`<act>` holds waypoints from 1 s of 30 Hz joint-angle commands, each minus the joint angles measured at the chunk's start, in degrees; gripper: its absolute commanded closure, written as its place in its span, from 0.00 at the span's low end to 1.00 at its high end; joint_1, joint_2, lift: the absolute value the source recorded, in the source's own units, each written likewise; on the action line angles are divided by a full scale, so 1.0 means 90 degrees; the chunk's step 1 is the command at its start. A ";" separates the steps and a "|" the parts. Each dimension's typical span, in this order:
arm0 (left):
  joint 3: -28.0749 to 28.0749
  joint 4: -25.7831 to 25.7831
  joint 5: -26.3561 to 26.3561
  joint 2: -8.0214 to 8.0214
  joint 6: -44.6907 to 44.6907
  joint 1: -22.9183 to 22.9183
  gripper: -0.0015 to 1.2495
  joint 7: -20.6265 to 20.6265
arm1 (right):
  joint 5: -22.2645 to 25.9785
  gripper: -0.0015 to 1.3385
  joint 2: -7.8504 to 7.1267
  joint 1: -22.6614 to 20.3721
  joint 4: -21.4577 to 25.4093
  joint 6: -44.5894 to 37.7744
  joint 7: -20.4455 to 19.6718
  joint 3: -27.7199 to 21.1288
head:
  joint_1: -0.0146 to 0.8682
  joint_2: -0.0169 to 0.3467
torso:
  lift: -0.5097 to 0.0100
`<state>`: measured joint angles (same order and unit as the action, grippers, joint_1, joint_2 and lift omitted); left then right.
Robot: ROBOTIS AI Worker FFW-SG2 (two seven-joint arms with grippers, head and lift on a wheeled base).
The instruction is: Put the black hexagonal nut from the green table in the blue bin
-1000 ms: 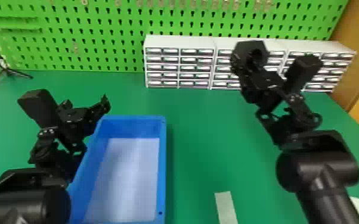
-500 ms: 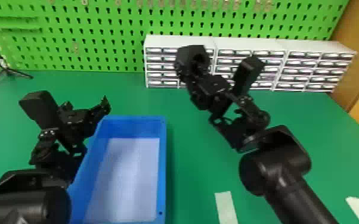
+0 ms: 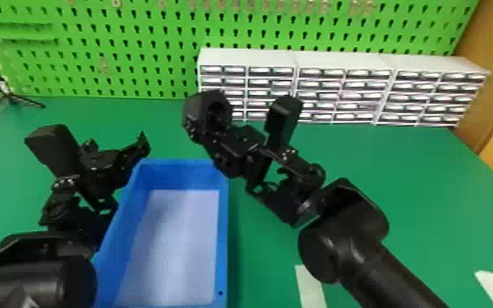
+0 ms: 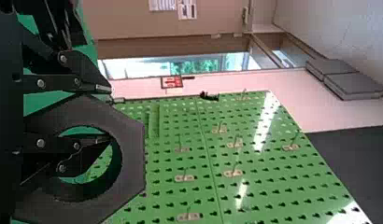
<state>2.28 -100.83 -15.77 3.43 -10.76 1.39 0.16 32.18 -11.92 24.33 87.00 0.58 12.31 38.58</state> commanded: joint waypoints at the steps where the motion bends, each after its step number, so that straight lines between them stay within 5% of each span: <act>1: 0.0040 0.0012 0.0072 0.0000 0.0043 0.0021 0.10 0.0021 | 0.0135 0.76 -0.0023 0.0090 -0.0057 -0.0015 0.0000 0.0313 | 0.80 0.07 | 0.79; 30: 0.0206 0.0393 0.0199 0.0000 0.0209 0.0197 0.10 0.0197 | 0.0614 0.75 -0.0062 0.0393 -0.0252 -0.0171 0.0019 0.1104 | 0.80 0.07 | 0.79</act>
<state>4.13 -97.57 -13.99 3.43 -8.91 2.92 1.93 37.24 -12.34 27.49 84.80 -0.88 12.39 47.78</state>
